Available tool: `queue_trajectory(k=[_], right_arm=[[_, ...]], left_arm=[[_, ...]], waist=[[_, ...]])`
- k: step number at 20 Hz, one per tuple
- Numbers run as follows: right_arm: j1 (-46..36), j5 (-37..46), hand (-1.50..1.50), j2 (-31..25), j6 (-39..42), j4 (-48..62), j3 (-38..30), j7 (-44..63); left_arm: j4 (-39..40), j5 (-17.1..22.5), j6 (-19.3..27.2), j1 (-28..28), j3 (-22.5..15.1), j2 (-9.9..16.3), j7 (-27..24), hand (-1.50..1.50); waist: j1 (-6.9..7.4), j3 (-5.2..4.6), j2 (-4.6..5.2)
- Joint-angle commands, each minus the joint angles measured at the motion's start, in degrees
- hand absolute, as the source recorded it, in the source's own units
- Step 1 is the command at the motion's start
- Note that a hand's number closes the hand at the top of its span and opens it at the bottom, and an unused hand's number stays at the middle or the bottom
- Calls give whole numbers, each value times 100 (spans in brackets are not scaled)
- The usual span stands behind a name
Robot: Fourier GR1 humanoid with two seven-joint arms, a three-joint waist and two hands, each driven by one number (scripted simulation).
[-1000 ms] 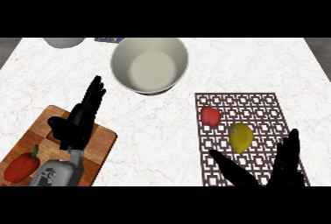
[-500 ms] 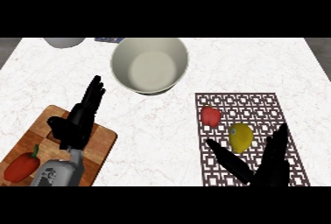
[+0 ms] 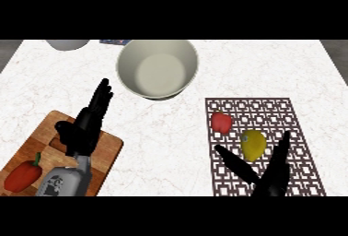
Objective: Pick the lemon from the placemat and place it in the bowl
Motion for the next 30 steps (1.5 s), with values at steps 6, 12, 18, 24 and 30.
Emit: queue_trajectory(k=[6,12,18,24,30], right_arm=[[-308,-1169,-150,-193,325,748,-560,-872],[-373,43,150,-326,712,1029,164,-481],[-688,215,150,-72,895,780,95,-227],[-1952,-368,150,-792,3993,840,2628,-1860],[-2441,-1404,150,-1225,6110,6,3815,-3320]], left_arm=[[275,36,-328,-43,322,-31,-263,0],[-13,-3,-333,182,239,-48,-237,0],[16,-122,-247,-71,330,-167,65,0],[-36,-118,-540,-219,-221,-328,6,0],[52,-139,-524,-324,-190,-325,8,0]], waist=[[-7,2,0],[30,-2,-3],[-8,-2,-5],[1291,4,96],[956,25,107]])
